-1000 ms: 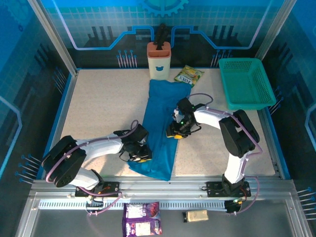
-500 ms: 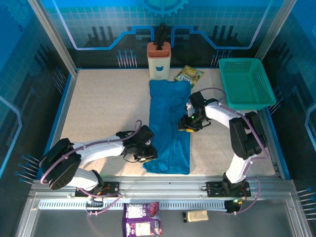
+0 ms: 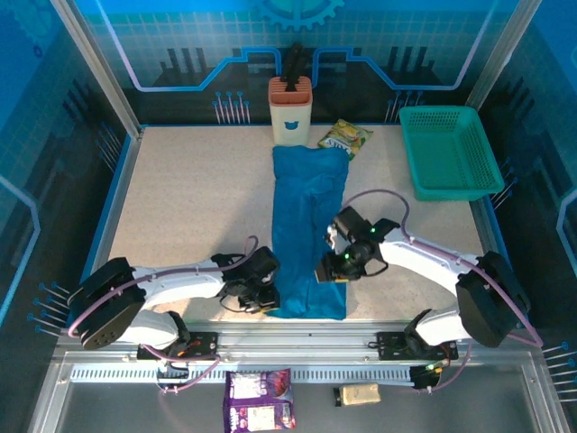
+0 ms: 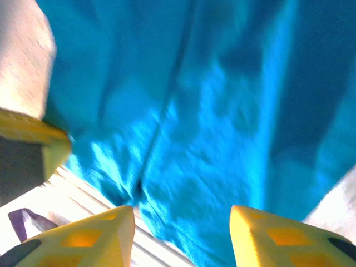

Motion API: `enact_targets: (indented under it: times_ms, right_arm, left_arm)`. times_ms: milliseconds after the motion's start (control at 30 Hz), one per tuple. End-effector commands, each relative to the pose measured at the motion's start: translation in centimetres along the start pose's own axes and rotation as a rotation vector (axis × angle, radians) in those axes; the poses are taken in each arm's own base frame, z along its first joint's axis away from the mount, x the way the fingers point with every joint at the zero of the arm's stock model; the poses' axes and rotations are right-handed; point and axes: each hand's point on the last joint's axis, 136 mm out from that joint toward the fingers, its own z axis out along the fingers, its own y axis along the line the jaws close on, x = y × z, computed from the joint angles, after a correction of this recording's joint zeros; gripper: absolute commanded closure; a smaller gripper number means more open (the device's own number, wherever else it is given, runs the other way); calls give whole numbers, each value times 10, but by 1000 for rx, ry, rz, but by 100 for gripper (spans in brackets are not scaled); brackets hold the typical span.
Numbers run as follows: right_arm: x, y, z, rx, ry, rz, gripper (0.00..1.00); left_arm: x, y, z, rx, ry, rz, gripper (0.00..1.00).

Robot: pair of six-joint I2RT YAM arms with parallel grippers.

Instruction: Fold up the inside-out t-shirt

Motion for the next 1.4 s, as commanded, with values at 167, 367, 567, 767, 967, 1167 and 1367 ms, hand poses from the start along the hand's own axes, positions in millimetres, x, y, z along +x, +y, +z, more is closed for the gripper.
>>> enact_targets:
  times_ms: [167, 367, 567, 767, 967, 1167, 1367]
  right_arm:
    - [51, -25, 6, 181, 55, 74, 53]
    - [72, -29, 17, 165, 79, 112, 54]
    - [85, -34, 27, 131, 93, 139, 54]
    - [88, -39, 34, 126, 101, 154, 55]
    - [91, -41, 40, 119, 107, 158, 55]
    - [92, -43, 44, 121, 119, 156, 56]
    - [91, -42, 46, 111, 111, 162, 57]
  left_arm:
    - [2, -4, -25, 57, -71, -30, 66]
    - [-6, 3, -39, 4, -134, -39, 68]
    - [-4, -2, -33, -12, -81, 13, 69]
    - [2, 2, -26, -101, -12, 75, 71]
    - [10, 14, -20, -150, 31, 71, 67]
    - [16, 17, -11, -125, 59, 53, 66]
    - [20, 20, 5, -105, 85, 25, 67]
